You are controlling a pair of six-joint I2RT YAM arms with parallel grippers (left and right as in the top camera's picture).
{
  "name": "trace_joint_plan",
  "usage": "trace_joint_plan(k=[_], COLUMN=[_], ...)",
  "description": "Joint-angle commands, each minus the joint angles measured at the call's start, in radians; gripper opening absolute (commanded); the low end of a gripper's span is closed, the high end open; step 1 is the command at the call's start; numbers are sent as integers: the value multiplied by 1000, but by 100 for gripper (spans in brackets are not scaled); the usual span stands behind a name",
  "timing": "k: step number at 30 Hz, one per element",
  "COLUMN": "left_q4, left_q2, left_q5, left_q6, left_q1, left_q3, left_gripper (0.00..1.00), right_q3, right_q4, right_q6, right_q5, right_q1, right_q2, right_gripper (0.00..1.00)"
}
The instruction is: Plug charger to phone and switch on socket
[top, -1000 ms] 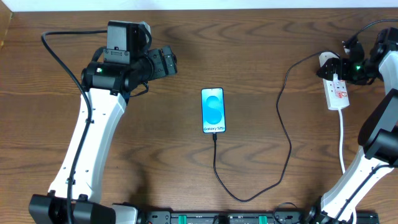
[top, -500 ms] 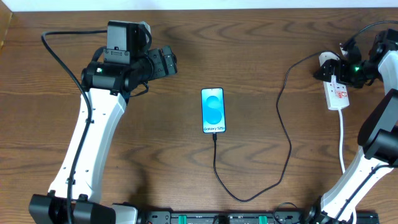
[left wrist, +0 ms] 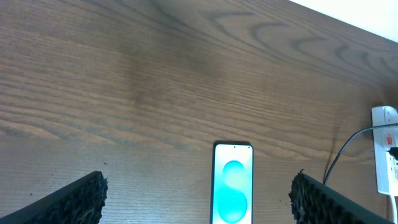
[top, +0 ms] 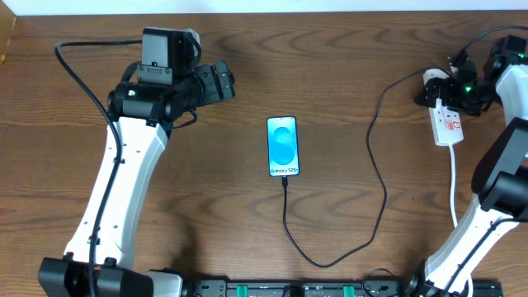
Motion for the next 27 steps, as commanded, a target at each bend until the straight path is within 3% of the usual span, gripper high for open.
trace_joint_plan(k=[1,9,17,27], left_q4=[0,0,0,0], left_q2=[0,0,0,0], left_q5=[-10,-10,-10,-9], left_q6=[9,9,9,9], left_q1=[4,4,4,4], left_q3=[5,5,5,5], left_gripper=[94,94,94,94], right_q3=[-10,-9,-10,-10], right_q4=[-2,42,98,80], right_q6=[93,112,68,68], right_q5=[168,162,-34,-42], right_q1=[-6,-6,-6,-6], right_q2=[16,16,16,17], right_gripper=[99,99,99,99])
